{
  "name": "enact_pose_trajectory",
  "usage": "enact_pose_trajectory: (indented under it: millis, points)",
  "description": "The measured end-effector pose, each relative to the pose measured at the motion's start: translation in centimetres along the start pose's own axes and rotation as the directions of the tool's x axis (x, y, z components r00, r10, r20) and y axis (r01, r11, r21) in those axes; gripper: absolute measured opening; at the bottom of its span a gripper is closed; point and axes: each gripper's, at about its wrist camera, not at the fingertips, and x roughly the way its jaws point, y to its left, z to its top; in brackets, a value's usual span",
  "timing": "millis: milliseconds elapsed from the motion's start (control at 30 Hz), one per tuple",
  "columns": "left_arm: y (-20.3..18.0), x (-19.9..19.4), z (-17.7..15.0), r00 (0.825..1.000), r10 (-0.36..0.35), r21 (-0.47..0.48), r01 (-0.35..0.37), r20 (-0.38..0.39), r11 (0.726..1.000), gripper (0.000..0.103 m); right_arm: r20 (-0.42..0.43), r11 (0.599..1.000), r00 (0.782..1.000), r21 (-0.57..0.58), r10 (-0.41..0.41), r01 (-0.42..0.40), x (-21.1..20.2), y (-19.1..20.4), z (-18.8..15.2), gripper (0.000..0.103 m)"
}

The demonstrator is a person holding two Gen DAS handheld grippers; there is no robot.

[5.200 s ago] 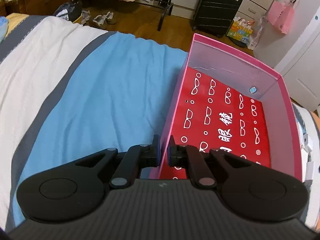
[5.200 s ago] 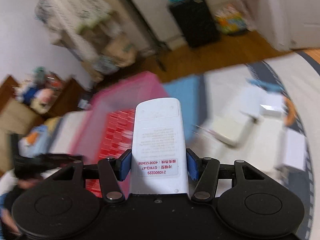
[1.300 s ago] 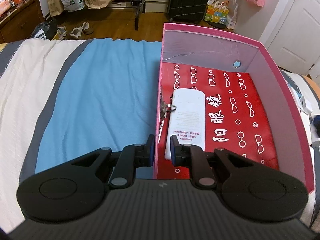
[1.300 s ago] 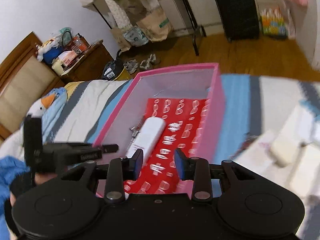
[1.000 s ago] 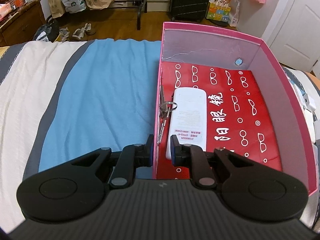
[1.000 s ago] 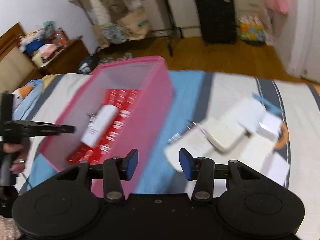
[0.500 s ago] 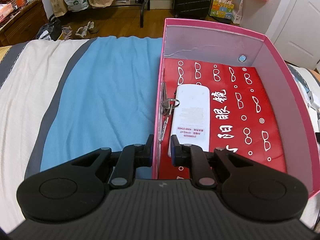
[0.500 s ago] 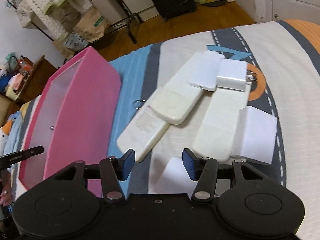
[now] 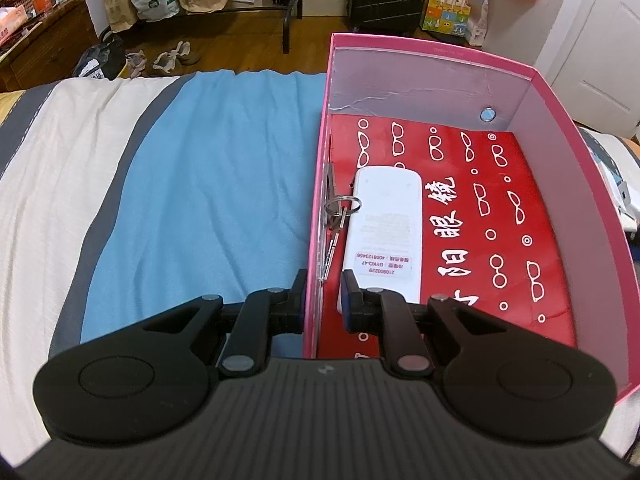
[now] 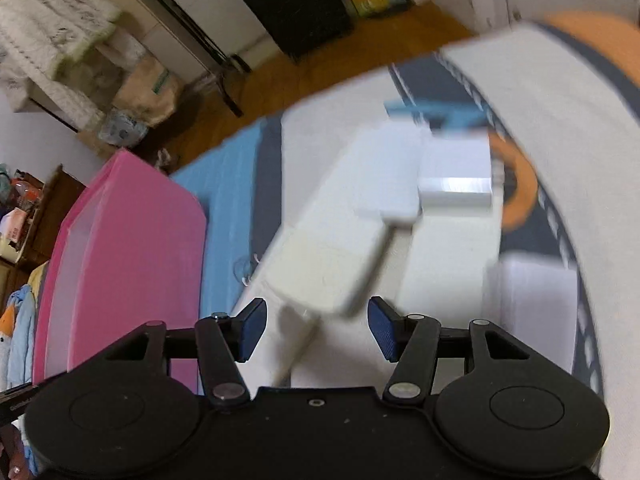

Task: Organize rigid objects
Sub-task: 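Grasp the cream TCL remote by its edge with the right gripper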

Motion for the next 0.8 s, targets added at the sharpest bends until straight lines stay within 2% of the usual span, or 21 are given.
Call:
enact_pose_trajectory:
  millis: [100,200,233,333,467,500,567,667,733,800]
  points:
    - [0.0,0.0,0.0,1.000,0.000,0.001,0.000,0.006,1.000,0.014,0.016,1.000,1.000,0.007,0.014,-0.014,0.5,0.8,-0.6,0.068]
    - [-0.1,0.0,0.0,1.000,0.004,0.004,-0.004,0.007,1.000,0.013,0.036,1.000,0.999,-0.017,-0.025,0.026,1.8,2.6,-0.7,0.082]
    - [-0.1,0.0,0.0,1.000,0.007,0.009,-0.007,0.008,1.000,0.013,0.046,0.997,0.997,-0.046,-0.056,0.059,2.2,3.5,-1.0,0.087]
    - [-0.2,0.0,-0.1,1.000,0.010,0.012,-0.010,0.010,1.000,0.014,0.103,0.966,0.979,-0.175,-0.176,0.192,3.6,6.4,-2.5,0.092]
    - [-0.1,0.0,-0.1,1.000,0.012,0.004,-0.012,0.010,1.000,0.014,0.187,0.924,0.950,-0.248,-0.250,0.292,4.3,7.7,-4.0,0.093]
    - [-0.1,-0.1,-0.1,1.000,0.013,0.003,-0.013,0.011,1.000,0.014,0.195,0.923,0.950,-0.256,-0.242,0.288,4.1,7.7,-4.1,0.091]
    - [0.0,-0.1,-0.1,1.000,0.012,-0.002,-0.012,0.012,1.000,0.013,0.178,0.931,0.961,-0.261,-0.212,0.254,3.2,7.3,-4.2,0.078]
    - [0.3,-0.1,-0.1,1.000,0.012,-0.016,-0.012,0.010,1.000,0.014,0.103,0.939,0.976,-0.273,-0.190,0.212,1.6,6.6,-4.5,0.068]
    - [0.4,-0.2,-0.2,1.000,0.014,-0.020,-0.014,0.008,1.000,0.014,0.035,0.950,0.986,-0.262,-0.164,0.168,0.3,5.7,-4.6,0.066]
    - [0.5,-0.2,-0.2,1.000,0.013,-0.024,-0.013,0.009,1.000,0.014,-0.080,0.969,0.992,-0.237,-0.098,0.077,-0.5,4.7,-4.8,0.066]
